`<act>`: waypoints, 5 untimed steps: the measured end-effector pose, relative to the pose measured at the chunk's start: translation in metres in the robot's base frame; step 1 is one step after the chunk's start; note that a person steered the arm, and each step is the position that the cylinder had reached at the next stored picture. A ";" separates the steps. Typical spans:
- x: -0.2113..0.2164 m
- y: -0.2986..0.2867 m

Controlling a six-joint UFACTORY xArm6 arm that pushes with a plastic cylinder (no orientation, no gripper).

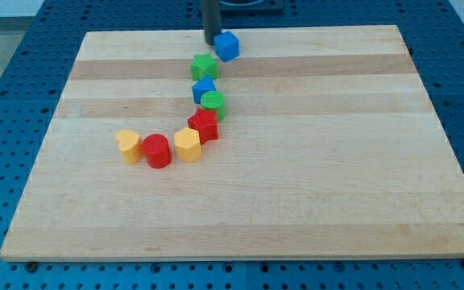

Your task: Move the blue cube right and a bit down

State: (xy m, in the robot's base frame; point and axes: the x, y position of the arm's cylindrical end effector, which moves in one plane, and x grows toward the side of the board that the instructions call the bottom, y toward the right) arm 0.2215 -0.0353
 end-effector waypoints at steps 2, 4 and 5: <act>0.007 0.079; 0.001 0.086; -0.028 0.054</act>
State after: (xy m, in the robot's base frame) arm 0.1933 0.0189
